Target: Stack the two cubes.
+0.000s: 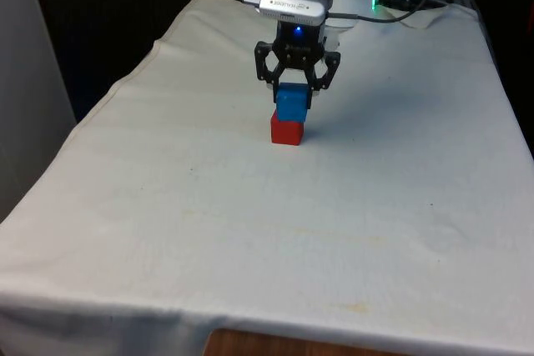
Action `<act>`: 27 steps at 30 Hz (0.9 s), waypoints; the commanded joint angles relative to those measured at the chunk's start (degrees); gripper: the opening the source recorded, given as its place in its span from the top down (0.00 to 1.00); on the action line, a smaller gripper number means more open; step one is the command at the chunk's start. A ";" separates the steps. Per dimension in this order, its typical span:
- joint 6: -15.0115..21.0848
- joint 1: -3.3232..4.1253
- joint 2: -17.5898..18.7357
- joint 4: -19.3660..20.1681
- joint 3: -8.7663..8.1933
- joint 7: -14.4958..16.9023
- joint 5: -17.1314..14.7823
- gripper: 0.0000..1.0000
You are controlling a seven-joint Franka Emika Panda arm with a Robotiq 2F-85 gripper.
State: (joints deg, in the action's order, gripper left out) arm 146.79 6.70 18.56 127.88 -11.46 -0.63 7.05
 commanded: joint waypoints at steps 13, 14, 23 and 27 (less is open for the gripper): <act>0.46 0.40 0.11 -0.23 -0.29 -0.57 1.03 0.96; 0.40 0.40 0.17 -0.29 -0.23 -0.52 1.03 0.96; 0.11 0.34 0.40 -0.63 -0.11 -0.40 0.86 0.31; 0.06 0.34 0.40 -0.69 -0.11 -0.40 0.86 0.00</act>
State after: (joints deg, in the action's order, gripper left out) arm 146.96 6.82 18.68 127.54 -11.34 -0.63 7.45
